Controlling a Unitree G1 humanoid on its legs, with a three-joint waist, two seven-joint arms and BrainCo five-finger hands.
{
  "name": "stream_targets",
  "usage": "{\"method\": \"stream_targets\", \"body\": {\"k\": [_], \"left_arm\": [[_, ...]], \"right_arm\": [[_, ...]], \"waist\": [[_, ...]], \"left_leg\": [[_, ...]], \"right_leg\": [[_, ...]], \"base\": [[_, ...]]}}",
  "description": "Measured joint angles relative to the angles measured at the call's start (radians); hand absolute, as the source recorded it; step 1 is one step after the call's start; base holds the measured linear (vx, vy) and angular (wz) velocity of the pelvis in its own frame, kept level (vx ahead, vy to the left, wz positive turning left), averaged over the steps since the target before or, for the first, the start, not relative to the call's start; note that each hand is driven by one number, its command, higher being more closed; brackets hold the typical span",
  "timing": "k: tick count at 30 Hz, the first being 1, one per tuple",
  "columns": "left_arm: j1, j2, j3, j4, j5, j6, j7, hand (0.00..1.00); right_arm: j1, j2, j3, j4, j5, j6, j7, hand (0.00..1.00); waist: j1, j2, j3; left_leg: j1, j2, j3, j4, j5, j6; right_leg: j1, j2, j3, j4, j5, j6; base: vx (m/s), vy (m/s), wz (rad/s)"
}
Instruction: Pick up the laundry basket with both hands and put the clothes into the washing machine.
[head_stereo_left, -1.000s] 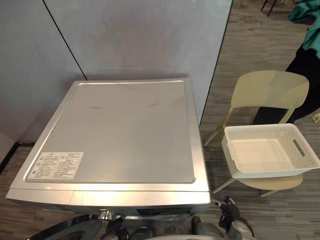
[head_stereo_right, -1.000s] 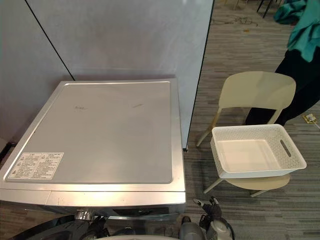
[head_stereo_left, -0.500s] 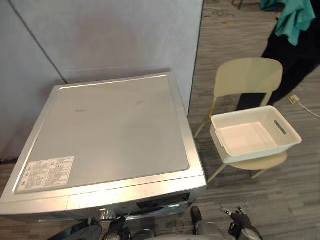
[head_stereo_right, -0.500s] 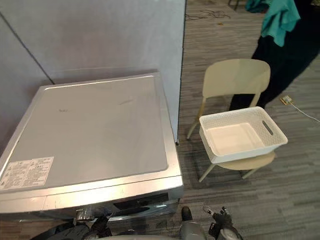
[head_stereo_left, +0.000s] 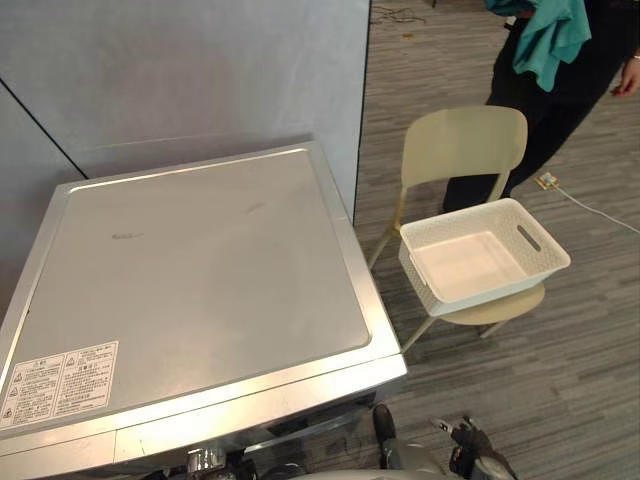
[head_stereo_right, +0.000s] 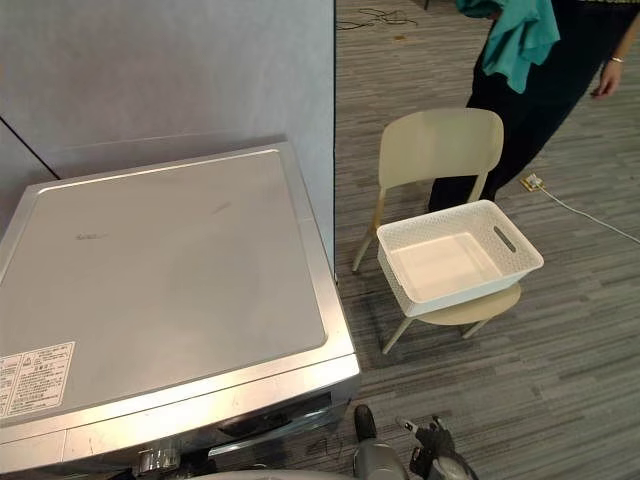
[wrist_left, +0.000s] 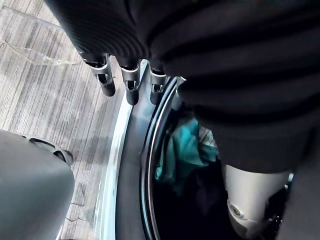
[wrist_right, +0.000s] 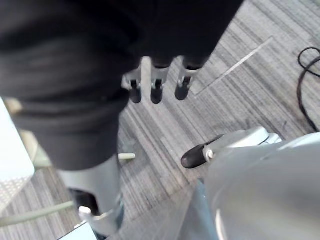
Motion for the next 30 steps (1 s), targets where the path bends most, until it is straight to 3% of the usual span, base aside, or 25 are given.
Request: {"method": "stream_targets", "body": {"k": [3, 4, 6, 7, 8, 9, 10, 11, 12, 13, 14, 15, 18, 19, 22, 24, 25, 26, 30], "left_arm": [[-0.015, -0.006, -0.005, -0.001, 0.001, -0.003, 0.0, 0.0], [-0.016, -0.003, -0.008, -0.002, 0.001, -0.007, 0.002, 0.0], [-0.008, 0.011, -0.015, -0.002, 0.001, -0.007, 0.004, 0.0], [-0.005, 0.013, -0.017, -0.003, 0.0, -0.006, 0.004, 0.0], [-0.005, 0.03, -0.02, -0.008, -0.001, -0.003, 0.007, 0.0], [-0.016, 0.034, -0.023, -0.023, -0.025, 0.0, 0.016, 0.0], [-0.017, 0.031, -0.022, -0.025, -0.031, 0.0, 0.019, 0.0], [-0.019, 0.022, 0.002, -0.008, -0.059, 0.013, 0.046, 0.0], [-0.011, 0.031, 0.006, 0.007, -0.066, 0.017, 0.047, 0.0], [0.019, 0.04, 0.007, 0.006, -0.082, 0.017, 0.044, 0.0], [0.027, 0.04, 0.02, 0.005, -0.089, 0.016, 0.042, 0.0], [0.027, 0.036, 0.027, 0.003, -0.089, 0.015, 0.038, 0.0], [0.02, 0.011, 0.04, 0.011, -0.087, 0.016, 0.043, 0.0], [0.018, 0.01, 0.05, 0.016, -0.088, 0.016, 0.047, 0.0], [0.011, 0.006, 0.052, 0.022, -0.074, 0.01, 0.045, 0.0], [0.009, 0.011, 0.054, 0.022, -0.058, 0.009, 0.046, 0.0], [0.008, 0.016, 0.05, 0.023, -0.036, 0.011, 0.044, 0.0], [0.009, 0.017, 0.041, 0.024, -0.033, 0.011, 0.045, 0.0], [0.004, 0.004, 0.034, 0.024, -0.019, 0.01, 0.043, 0.0]], "right_arm": [[0.035, -0.005, -0.008, -0.013, 0.003, 0.001, 0.0, 0.0], [0.061, -0.009, -0.04, -0.026, 0.002, 0.005, -0.003, 0.0], [0.09, -0.008, -0.054, -0.04, 0.001, 0.008, -0.003, 0.0], [0.094, -0.005, -0.054, -0.039, 0.0, 0.011, -0.002, 0.0], [0.093, -0.004, -0.054, -0.039, -0.004, 0.015, -0.001, 0.0], [0.078, -0.019, -0.062, -0.037, -0.014, 0.015, -0.002, 0.0], [0.075, -0.022, -0.067, -0.039, -0.017, 0.015, -0.002, 0.0], [0.067, -0.029, -0.078, -0.04, -0.032, 0.013, -0.001, 0.0], [0.065, -0.03, -0.081, -0.039, -0.038, 0.014, 0.0, 0.0], [0.082, -0.03, -0.083, -0.038, -0.041, 0.014, 0.002, 0.0], [0.09, -0.031, -0.084, -0.038, -0.045, 0.014, 0.002, 0.0], [0.104, -0.032, -0.092, -0.037, -0.055, 0.015, 0.002, 0.0], [0.123, -0.031, -0.093, -0.038, -0.069, 0.013, 0.001, 0.0], [0.124, -0.031, -0.094, -0.039, -0.069, 0.012, 0.001, 0.0], [0.135, -0.02, -0.115, -0.036, -0.055, 0.011, -0.003, 0.0], [0.138, 0.004, -0.135, -0.033, -0.035, 0.01, -0.005, 0.0], [0.138, 0.023, -0.141, -0.033, -0.03, 0.011, -0.003, 0.0], [0.139, 0.036, -0.141, -0.031, -0.028, 0.011, -0.001, 0.0], [0.157, 0.045, -0.14, -0.028, -0.028, 0.01, 0.003, 0.0]], "waist": [[-0.027, 0.023, 0.028], [-0.041, 0.022, 0.025], [-0.04, 0.015, 0.017], [-0.035, 0.012, 0.012], [-0.023, -0.006, -0.007], [-0.017, 0.01, -0.019], [-0.019, 0.016, -0.023], [-0.02, 0.018, -0.028], [-0.021, 0.003, -0.024], [-0.02, -0.037, -0.026], [-0.018, -0.051, -0.031], [-0.019, -0.056, -0.032], [-0.029, -0.052, -0.037], [-0.03, -0.052, -0.037], [-0.045, -0.045, -0.039], [-0.039, -0.05, -0.04], [-0.038, -0.032, -0.032], [-0.04, -0.043, -0.04], [-0.049, -0.035, -0.04]], "left_leg": [[-0.006, 0.007, -0.082, 0.041, -0.011, 0.014], [-0.015, 0.007, -0.145, 0.057, -0.015, 0.004], [-0.027, 0.019, -0.206, 0.085, -0.023, -0.026], [-0.035, 0.026, -0.219, 0.091, -0.024, -0.038], [-0.056, 0.046, -0.238, 0.101, -0.026, -0.072], [-0.085, 0.102, -0.246, 0.102, -0.016, -0.11], [-0.088, 0.115, -0.245, 0.098, -0.012, -0.118], [-0.084, 0.149, -0.244, 0.092, 0.026, -0.151], [-0.086, 0.154, -0.242, 0.111, 0.053, -0.157], [-0.089, 0.164, -0.224, 0.161, 0.116, -0.163], [-0.096, 0.18, -0.22, 0.194, 0.152, -0.167], [-0.1, 0.22, -0.193, 0.233, 0.201, -0.166], [-0.101, 0.276, -0.103, 0.24, 0.238, -0.138], [-0.105, 0.275, -0.095, 0.225, 0.239, -0.138], [-0.13, 0.205, -0.069, 0.05, 0.24, -0.141], [-0.133, 0.182, -0.034, 0.032, 0.245, -0.12], [-0.142, 0.179, -0.039, 0.025, 0.243, -0.116], [-0.136, 0.174, -0.041, 0.005, 0.242, -0.108], [-0.132, 0.093, -0.09, 0.028, 0.185, -0.071]], "right_leg": [[-0.04, -0.039, 0.005, 0.219, -0.116, -0.002], [-0.039, -0.111, -0.022, 0.326, -0.164, -0.002], [0.007, -0.201, -0.088, 0.348, -0.18, 0.006], [0.02, -0.228, -0.114, 0.346, -0.192, 0.023], [0.048, -0.253, -0.167, 0.302, -0.223, 0.075], [0.043, -0.213, -0.205, 0.276, -0.264, 0.1], [0.038, -0.203, -0.212, 0.279, -0.268, 0.091], [0.016, -0.174, -0.226, 0.329, -0.311, 0.057], [0.006, -0.173, -0.226, 0.372, -0.34, 0.047], [0.0, -0.174, -0.227, 0.448, -0.393, 0.015], [0.012, -0.17, -0.243, 0.468, -0.414, -0.002], [0.056, -0.15, -0.275, 0.468, -0.423, -0.014], [0.135, -0.12, -0.341, 0.418, -0.419, -0.035], [0.142, -0.117, -0.35, 0.41, -0.418, -0.04], [0.142, -0.119, -0.413, 0.403, -0.433, -0.062], [0.145, -0.122, -0.426, 0.4, -0.442, -0.074], [0.153, -0.099, -0.417, 0.382, -0.441, -0.073], [0.166, -0.079, -0.387, 0.347, -0.438, -0.069], [0.176, -0.075, -0.271, 0.289, -0.392, -0.033]], "base": [[-0.08, -0.072, 1.0], [-0.04, -0.114, 1.45], [0.02, -0.221, 1.11], [0.1, -0.419, 0.75], [0.09, -0.445, 0.37], [0.1, -0.534, 0.24], [0.1, -0.448, 0.14], [0.09, -0.34, 0.15], [0.09, -0.448, 0.15], [0.05, -0.495, 0.16], [0.09, -0.593, 0.26], [0.1, -0.473, 0.28], [0.03, -0.396, 0.34], [-0.07, -0.175, 0.43], [-0.07, -0.098, 0.68], [-0.05, 0.022, 0.33], [-0.04, 0.016, 0.21], [0.0, 0.066, 0.3], [0.07, 0.147, 0.05]]}}
